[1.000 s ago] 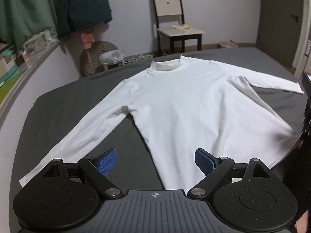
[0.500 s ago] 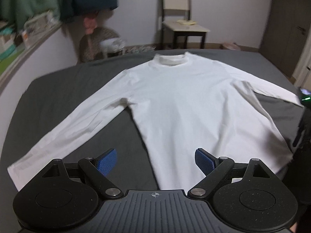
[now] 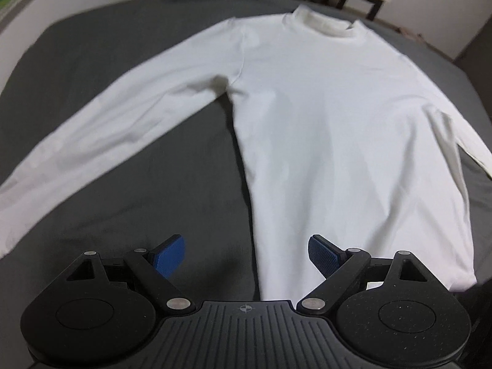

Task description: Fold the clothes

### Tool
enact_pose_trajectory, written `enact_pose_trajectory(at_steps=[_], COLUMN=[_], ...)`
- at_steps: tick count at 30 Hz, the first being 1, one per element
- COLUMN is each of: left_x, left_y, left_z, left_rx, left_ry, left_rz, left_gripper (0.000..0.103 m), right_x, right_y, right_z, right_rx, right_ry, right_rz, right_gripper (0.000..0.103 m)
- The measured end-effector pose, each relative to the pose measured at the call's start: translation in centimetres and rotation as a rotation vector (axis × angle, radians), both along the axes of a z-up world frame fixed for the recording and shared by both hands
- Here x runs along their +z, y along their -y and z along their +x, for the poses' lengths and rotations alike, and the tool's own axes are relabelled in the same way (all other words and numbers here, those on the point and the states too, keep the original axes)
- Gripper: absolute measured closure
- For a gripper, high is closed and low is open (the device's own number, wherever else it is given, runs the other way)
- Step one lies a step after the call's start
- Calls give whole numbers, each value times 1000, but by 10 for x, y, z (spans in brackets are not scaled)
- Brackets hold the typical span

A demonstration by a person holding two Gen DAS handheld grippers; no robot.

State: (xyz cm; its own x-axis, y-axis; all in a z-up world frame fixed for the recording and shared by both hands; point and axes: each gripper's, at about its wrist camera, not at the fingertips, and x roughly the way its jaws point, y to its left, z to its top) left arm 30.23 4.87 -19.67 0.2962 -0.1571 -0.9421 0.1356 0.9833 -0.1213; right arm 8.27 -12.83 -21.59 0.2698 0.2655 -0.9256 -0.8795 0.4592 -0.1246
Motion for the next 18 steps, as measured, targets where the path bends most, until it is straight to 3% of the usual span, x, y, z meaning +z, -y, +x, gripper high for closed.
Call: enact_pose_trajectory(at_steps=[5,8,11,13,16,18], left_x=[1,5,9,12,17,19], left_y=[5,7,5,4,1,-2], left_z=[-9,-16,-24,-29,-35,-37], left_rx=[-24,-68,-115,-150,-193,-199], left_ry=[12,18,18,15,19,26], left_rz=[-22,-38,-83,-107,-117,-126], left_gripper=[14,14,14,14,14,14], right_x=[-28,-36,-40,-39,-28,-26], right_y=[-24,-35,-39,-36,-30,-27], right_z=[-38,-44,-37,-27,-13,1], right_rx=[111,163,220,238,203,106], right_ry=[357,467,483,462,430,372], right_rz=[-64,-72,-60,-61,3,78], right_gripper=[66,66,71,94,95,94])
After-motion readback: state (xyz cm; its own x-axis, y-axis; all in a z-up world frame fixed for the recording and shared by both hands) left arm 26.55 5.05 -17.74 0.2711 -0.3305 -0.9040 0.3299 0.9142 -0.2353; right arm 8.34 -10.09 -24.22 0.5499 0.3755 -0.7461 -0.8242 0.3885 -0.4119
